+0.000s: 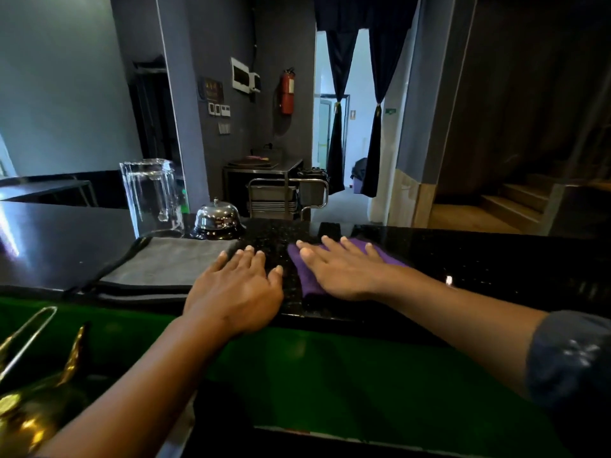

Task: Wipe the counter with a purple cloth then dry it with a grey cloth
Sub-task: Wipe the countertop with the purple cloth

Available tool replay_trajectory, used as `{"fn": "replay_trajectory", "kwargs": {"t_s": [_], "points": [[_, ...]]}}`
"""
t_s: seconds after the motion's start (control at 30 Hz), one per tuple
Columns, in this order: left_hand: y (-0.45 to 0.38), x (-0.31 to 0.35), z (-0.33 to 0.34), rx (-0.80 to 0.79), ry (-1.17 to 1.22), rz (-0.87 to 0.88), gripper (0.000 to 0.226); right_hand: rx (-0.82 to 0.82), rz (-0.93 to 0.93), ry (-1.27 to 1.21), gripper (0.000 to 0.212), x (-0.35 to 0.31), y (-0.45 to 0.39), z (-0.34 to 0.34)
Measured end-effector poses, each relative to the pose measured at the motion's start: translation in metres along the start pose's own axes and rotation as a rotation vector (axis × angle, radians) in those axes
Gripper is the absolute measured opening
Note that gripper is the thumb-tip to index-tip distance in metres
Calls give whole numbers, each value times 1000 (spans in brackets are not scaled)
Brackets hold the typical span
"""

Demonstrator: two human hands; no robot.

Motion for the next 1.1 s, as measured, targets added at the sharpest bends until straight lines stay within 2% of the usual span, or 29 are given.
{"fn": "replay_trajectory", "kwargs": {"t_s": [0.37, 0.47, 0.63, 0.73, 0.87, 1.1], "points": [[3, -2, -3, 2, -7, 28, 60, 22, 77, 8, 61, -2, -82, -32], [3, -3, -4, -1, 2, 31, 61, 32, 99, 11, 60, 29, -78, -39], [5, -1, -3, 2, 12, 19, 61, 87, 335, -35, 63, 119, -58, -55], [3, 0, -3, -1, 8, 17, 61, 70, 400, -12, 65, 140, -47, -56], [1, 0, -3, -34, -10, 21, 61, 72, 368, -34, 70, 103, -29, -47], [2, 1, -3, -71, -35, -3, 60, 28, 117, -12, 58, -3, 18, -8]]}}
Point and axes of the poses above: each hand's wrist, its own y-axis away from the middle knuckle, its own z-axis out of the palm, x = y × z, the point moved 3 cm from there along -y, towards the middle knuckle, and after that the axes turned 7 degrees about -x, right-handed, at the moved point
